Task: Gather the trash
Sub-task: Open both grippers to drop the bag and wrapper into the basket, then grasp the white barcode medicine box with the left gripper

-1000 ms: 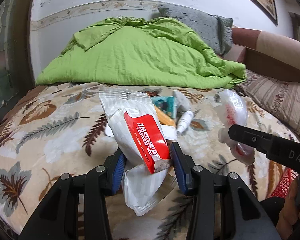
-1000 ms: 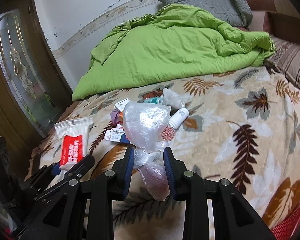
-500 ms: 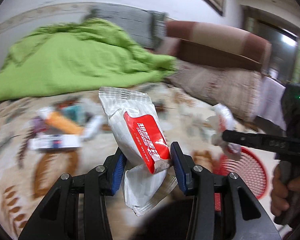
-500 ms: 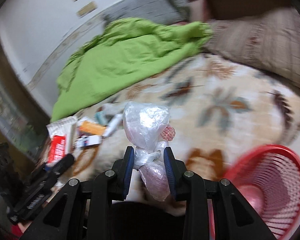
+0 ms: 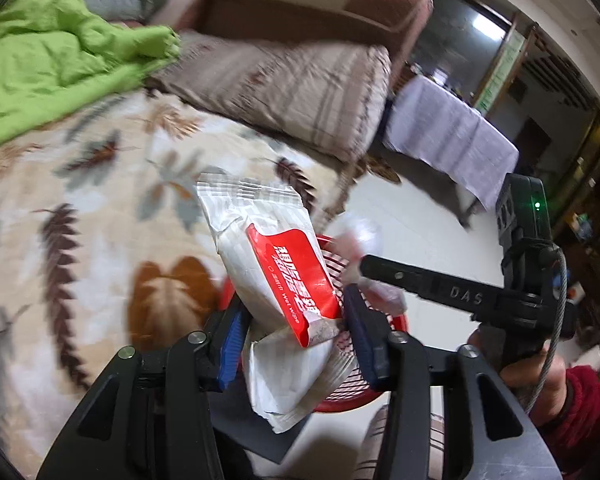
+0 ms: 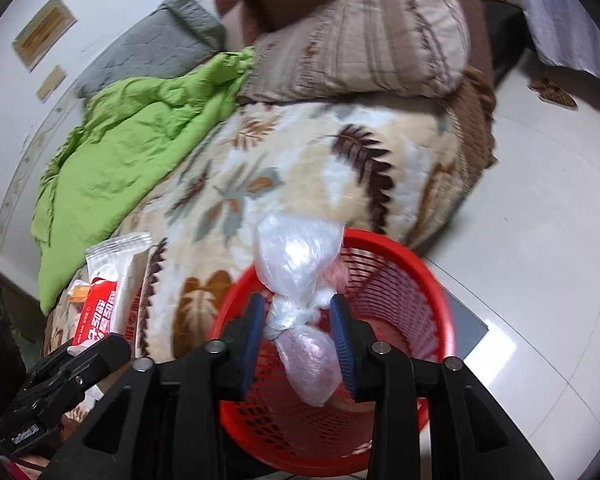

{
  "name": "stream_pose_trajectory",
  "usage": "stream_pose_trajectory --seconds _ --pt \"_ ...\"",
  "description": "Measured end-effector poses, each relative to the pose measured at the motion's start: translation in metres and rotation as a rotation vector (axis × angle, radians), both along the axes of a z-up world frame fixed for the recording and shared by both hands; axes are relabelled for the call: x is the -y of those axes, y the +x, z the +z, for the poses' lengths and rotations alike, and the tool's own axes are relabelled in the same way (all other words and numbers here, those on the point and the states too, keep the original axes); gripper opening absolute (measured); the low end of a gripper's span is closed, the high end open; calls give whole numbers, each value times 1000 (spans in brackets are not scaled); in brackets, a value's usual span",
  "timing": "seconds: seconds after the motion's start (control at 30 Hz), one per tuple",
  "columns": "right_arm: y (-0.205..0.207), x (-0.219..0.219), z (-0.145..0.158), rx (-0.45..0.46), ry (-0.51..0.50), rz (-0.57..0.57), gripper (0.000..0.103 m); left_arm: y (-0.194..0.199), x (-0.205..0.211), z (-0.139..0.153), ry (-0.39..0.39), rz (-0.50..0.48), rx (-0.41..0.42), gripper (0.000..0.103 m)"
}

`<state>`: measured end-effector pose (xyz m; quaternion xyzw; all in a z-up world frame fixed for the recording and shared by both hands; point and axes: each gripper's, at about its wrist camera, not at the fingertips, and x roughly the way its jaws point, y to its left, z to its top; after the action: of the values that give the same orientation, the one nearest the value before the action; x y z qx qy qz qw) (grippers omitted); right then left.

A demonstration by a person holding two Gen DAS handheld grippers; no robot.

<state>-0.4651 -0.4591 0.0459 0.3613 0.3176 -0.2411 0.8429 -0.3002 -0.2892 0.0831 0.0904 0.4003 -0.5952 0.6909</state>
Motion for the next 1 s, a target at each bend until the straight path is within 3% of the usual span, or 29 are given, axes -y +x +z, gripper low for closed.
stream_pose_trajectory --seconds 0.07,0.2,0.37,0.7,1.0 --pt "-5 5 -3 -3 13 -21 58 -6 9 -4 16 -19 -15 54" --pt "-3 7 2 8 -13 -25 59 -2 4 -1 17 0 -2 61" --pt "22 -6 13 52 -11 41 60 23 -25 8 2 91 4 65" --pt "113 -86 36 99 -64 323 63 105 -132 13 -15 371 15 70" --pt "167 -134 39 95 -91 470 66 208 -249 8 22 672 82 76"
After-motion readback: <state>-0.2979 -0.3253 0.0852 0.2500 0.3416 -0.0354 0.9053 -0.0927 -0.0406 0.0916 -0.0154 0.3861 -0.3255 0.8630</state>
